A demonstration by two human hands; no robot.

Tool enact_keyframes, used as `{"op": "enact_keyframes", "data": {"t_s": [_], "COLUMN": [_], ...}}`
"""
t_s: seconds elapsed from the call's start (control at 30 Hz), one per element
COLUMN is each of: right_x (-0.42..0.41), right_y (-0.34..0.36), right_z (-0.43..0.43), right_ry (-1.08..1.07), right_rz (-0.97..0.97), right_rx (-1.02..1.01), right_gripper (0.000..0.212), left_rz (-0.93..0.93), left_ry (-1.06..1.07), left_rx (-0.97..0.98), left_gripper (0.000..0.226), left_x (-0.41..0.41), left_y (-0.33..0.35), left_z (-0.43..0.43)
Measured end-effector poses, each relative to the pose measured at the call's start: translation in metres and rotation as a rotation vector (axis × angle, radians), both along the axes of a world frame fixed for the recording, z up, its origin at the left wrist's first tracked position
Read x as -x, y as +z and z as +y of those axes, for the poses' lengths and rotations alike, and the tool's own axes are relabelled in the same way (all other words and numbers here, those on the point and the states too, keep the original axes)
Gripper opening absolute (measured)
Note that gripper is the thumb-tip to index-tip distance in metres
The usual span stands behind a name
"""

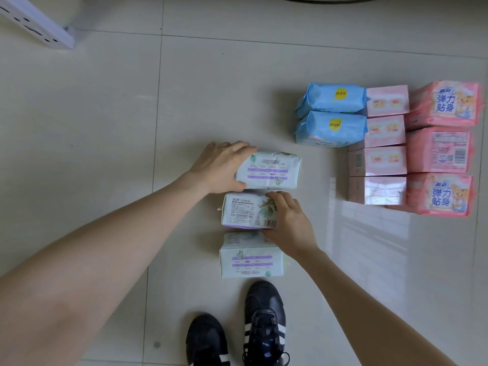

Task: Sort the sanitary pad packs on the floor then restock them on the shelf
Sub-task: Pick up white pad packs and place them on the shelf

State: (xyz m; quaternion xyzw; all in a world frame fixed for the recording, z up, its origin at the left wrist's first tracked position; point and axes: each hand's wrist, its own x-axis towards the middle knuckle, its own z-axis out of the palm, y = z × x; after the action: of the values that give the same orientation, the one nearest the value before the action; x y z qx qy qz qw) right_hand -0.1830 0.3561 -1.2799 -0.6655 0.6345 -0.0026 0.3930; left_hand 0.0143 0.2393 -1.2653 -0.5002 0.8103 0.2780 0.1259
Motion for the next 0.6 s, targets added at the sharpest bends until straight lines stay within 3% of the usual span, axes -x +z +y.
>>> {"op": "enact_keyframes", "data": {"t_s": [0.27, 0.6], "right_x": [0.016, 0.028], "right_y": [-0.001, 0.029], "right_z": [0.002, 0.002], "right_ry": [-0.061, -0.079], "right_rz": [0.001, -0.014], "right_rx": [0.034, 0.056], "right_gripper": [0.058, 0.056], "left_rz": [-0.044, 0.198], "left_ry": [-0.014, 0.264], "left_rx": [0.017, -0.018], "left_gripper": [0.088, 0.06], "left_x": [0.014, 0.006], "left_y": [-0.002, 0.015], "left_z": [-0.008, 0.0]}}
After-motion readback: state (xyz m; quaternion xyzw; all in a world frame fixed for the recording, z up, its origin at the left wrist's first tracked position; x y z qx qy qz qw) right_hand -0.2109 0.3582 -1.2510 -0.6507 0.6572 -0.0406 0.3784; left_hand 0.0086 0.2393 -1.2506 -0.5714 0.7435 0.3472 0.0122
